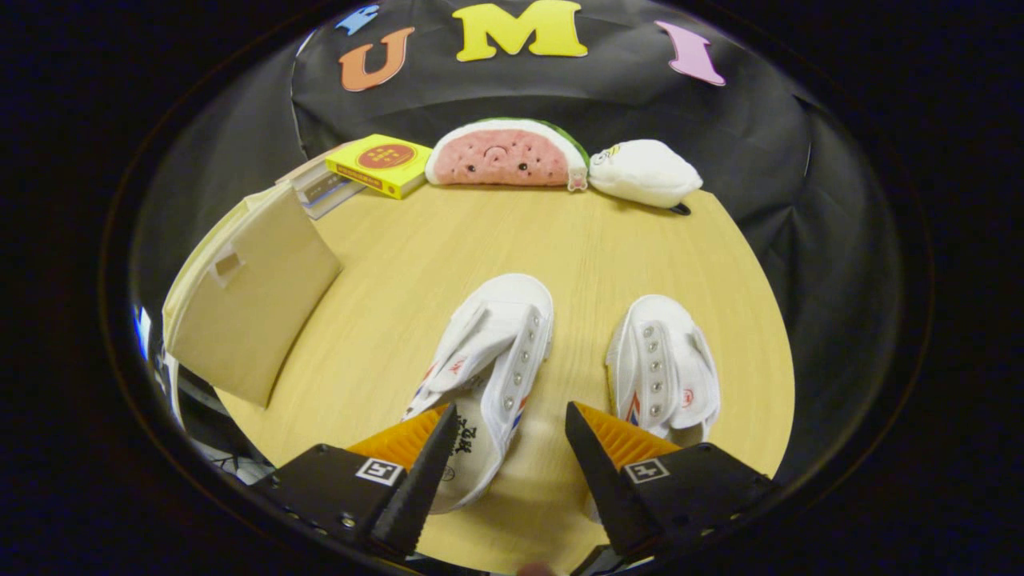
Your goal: Open the storage box then place both shoes into the box .Put the left shoe in first, then the right shoe, with the right side of both shoes facing outward in a uniform manner.
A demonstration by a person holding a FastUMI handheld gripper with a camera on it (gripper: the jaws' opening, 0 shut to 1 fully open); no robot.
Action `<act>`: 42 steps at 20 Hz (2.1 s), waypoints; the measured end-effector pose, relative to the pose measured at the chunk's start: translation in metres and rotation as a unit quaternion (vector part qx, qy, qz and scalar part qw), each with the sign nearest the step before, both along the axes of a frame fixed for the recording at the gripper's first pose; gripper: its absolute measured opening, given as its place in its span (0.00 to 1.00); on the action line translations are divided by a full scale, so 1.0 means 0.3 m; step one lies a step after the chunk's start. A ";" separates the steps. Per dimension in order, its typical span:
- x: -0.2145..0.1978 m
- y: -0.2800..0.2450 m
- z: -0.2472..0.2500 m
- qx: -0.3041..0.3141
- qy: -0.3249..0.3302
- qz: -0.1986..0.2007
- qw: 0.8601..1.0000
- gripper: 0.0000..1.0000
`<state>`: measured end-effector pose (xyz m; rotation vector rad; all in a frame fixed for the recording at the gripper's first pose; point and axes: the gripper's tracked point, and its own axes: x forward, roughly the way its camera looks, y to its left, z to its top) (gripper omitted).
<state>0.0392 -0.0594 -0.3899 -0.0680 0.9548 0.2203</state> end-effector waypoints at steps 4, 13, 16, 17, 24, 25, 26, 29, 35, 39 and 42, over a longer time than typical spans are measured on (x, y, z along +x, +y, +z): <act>0.025 0.012 -0.026 0.015 0.033 -0.026 0.999 0.32; -0.005 0.031 0.001 0.085 0.113 -0.088 0.986 0.00; -0.061 0.070 0.017 0.116 0.147 -0.112 0.976 0.00; -0.082 0.082 0.022 0.126 0.159 -0.121 0.972 0.00; -0.138 0.178 0.203 0.148 0.127 -0.166 0.967 0.00; -0.139 0.204 0.233 0.152 0.119 -0.173 0.966 0.00; -0.134 0.231 0.266 0.159 0.111 -0.182 0.964 0.00; -0.123 0.325 0.393 0.162 0.080 -0.197 0.963 0.00; -0.146 0.580 0.633 0.189 0.012 -0.224 0.956 0.00; -0.184 0.778 0.656 0.222 0.028 -0.229 0.947 0.00; -0.182 0.927 0.659 0.229 0.040 -0.213 0.949 0.00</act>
